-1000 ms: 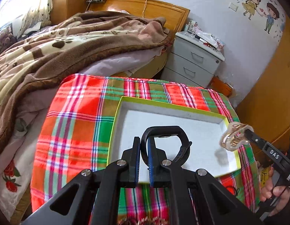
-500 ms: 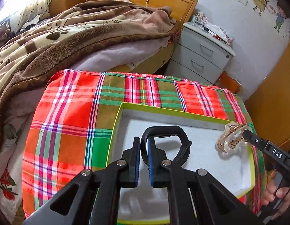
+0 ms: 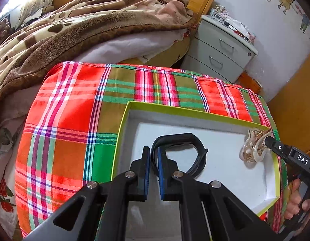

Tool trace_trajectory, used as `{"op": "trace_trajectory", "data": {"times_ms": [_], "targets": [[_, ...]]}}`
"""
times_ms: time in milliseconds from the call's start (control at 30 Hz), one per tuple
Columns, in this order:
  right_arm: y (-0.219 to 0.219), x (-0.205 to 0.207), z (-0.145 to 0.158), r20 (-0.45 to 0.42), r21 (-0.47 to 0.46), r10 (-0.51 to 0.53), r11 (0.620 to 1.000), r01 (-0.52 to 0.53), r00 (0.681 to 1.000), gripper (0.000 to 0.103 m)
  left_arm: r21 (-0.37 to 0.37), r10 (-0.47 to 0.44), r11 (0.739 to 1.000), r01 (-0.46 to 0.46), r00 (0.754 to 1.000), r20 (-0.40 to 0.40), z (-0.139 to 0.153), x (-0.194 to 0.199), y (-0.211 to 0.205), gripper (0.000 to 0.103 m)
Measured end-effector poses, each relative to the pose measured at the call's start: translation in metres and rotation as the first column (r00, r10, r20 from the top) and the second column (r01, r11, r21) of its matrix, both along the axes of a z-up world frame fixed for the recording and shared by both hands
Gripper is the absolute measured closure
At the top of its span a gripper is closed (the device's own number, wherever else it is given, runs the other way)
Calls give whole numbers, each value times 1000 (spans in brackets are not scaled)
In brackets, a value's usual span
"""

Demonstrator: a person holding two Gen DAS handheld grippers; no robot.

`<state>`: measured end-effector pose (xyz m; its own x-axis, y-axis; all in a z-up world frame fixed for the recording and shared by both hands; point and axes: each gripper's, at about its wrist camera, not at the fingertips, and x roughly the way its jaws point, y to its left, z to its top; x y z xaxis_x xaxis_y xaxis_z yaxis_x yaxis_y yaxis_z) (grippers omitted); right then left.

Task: Organize jewelry
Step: 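Carry the watch band and claw clip with both tools over the yellow tray, then open both tools to drop band and clip into the tray, then withdraw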

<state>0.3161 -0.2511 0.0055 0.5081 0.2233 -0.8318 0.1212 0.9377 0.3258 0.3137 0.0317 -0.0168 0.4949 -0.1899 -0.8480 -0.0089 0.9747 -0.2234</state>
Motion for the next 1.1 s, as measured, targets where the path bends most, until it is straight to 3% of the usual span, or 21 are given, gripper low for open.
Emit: {"op": "trace_trajectory", "data": {"times_ms": [400,500,567,1100], "targets": [[7,4,3,-2,-20,-7,1000,7,1000,81,1,13,1000,-13,1000,-16,-1,0,1,93],[5,4,3,-6,-17,-14,1000,14,1000,81,-1,5,1000,-5,1000,-17,0,-1,1,86],[6,2,5,3,-15,-9,1000,9,1000,72,-5,5,1000,-5,1000,-18,1,-3,1,80],[17,-59,44,189,-87,69,995,-53,980,61,19,-6,1000,5,997,83,45,-60,9,61]]}}
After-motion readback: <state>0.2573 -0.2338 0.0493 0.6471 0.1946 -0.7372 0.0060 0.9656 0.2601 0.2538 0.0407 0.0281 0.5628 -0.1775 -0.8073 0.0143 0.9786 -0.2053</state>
